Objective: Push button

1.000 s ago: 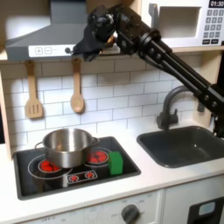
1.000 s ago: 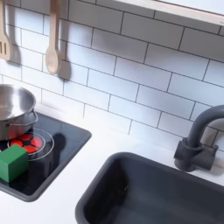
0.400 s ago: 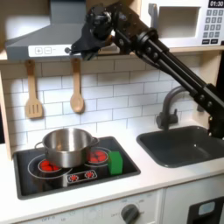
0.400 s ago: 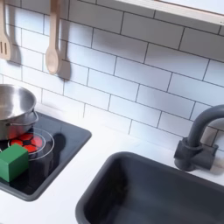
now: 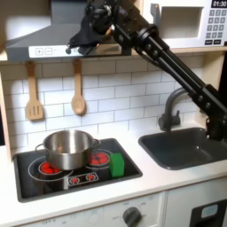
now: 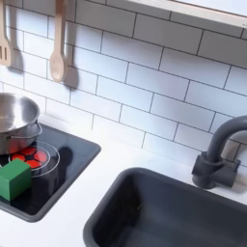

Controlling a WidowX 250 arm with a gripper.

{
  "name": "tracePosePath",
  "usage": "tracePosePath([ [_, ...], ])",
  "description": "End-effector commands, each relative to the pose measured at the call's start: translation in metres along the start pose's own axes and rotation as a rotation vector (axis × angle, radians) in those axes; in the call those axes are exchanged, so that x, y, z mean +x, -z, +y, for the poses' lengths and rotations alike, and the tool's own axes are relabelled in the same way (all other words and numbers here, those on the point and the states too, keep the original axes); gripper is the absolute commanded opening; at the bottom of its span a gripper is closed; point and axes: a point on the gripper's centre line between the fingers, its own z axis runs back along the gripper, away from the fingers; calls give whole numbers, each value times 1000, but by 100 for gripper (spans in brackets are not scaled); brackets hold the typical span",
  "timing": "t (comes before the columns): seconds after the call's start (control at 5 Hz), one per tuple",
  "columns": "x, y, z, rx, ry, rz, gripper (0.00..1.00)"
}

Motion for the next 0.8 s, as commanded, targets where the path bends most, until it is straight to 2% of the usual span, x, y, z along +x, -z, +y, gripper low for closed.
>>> tracePosePath([
  [0.0,3,-5,3,4,1,-14,0],
  [0.2,-1,3,-2,1,8,-9,0],
  [0.4,0,-3,1,-1,9,-9,0],
  [0.6,-1,-1,0,0,14,-8,100],
])
